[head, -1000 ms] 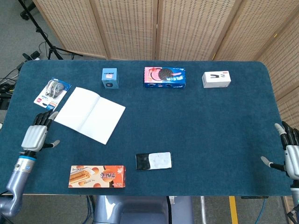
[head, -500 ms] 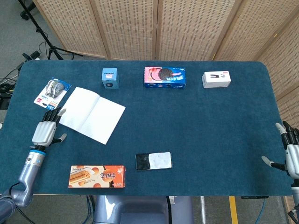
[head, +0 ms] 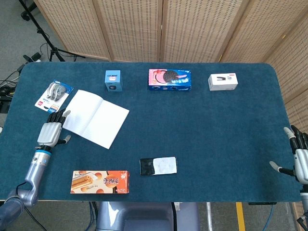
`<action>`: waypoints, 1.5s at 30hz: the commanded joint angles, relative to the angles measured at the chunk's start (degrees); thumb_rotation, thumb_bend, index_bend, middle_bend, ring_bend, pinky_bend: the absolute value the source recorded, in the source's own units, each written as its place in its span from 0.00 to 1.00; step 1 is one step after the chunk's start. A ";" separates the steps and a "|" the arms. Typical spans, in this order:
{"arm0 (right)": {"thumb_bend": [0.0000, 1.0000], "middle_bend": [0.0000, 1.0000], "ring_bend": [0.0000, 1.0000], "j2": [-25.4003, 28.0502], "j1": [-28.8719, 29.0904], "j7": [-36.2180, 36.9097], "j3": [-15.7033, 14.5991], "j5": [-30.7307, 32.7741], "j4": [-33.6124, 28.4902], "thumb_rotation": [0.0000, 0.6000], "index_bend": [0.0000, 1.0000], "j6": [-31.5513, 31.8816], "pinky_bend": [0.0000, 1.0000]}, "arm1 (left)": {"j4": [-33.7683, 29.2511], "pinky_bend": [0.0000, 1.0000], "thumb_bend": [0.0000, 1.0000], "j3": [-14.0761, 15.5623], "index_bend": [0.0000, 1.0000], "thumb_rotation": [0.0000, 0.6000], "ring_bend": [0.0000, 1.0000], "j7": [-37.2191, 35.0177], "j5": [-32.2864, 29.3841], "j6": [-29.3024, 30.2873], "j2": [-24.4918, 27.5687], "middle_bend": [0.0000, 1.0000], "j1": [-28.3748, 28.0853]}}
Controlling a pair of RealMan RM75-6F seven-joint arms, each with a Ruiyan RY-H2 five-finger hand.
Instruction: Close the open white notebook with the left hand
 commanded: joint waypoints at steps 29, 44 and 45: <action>0.00 0.00 0.00 0.01 0.26 0.29 0.15 0.80 0.38 1.00 0.00 -0.97 0.00 | 10.25 0.00 0.42 -0.75 0.00 1.00 0.00 -1.84 -0.69 -3.08 -5.78 0.00 -4.04; 0.00 0.00 0.00 0.16 0.25 0.55 0.01 0.63 0.16 1.00 0.00 -1.10 0.00 | 16.96 0.00 0.41 2.91 0.00 1.00 0.00 4.75 5.09 10.77 -6.74 0.00 -4.30; 0.00 0.00 0.00 0.18 0.25 0.57 0.00 0.64 0.15 1.00 0.00 -1.12 0.00 | 17.33 0.00 0.41 3.37 0.00 1.00 0.00 5.52 5.69 11.69 -6.64 0.00 -4.41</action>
